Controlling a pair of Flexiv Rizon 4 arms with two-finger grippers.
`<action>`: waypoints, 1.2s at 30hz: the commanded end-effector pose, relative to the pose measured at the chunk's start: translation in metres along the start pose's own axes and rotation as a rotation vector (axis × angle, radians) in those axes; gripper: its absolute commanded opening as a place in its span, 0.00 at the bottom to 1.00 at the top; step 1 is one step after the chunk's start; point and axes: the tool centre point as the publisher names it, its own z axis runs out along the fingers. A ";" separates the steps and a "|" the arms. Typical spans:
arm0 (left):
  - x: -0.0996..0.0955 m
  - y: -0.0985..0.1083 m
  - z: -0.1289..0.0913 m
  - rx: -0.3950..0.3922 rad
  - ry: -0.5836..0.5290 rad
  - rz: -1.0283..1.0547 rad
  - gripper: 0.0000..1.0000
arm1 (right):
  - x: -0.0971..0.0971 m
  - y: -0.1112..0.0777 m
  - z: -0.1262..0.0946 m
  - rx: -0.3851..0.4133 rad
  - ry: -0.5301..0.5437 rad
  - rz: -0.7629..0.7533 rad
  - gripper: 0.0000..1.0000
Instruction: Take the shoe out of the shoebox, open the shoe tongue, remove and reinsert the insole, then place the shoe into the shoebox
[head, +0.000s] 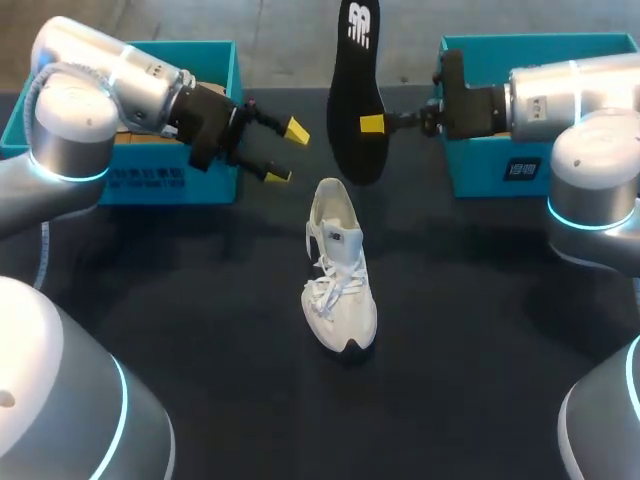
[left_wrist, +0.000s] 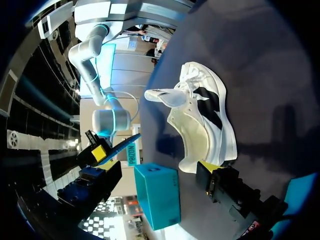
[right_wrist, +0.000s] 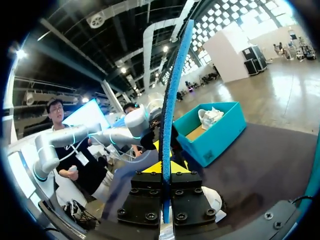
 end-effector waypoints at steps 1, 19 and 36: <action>-0.002 0.004 0.005 0.017 0.021 0.000 1.00 | -0.004 0.002 0.004 0.003 0.006 0.000 0.00; -0.005 -0.006 0.004 0.044 0.026 0.004 1.00 | -0.038 -0.016 0.022 -0.092 -0.008 -0.047 0.00; 0.003 -0.020 0.005 0.037 0.016 -0.012 1.00 | -0.054 -0.028 0.046 -0.063 0.061 -0.018 0.00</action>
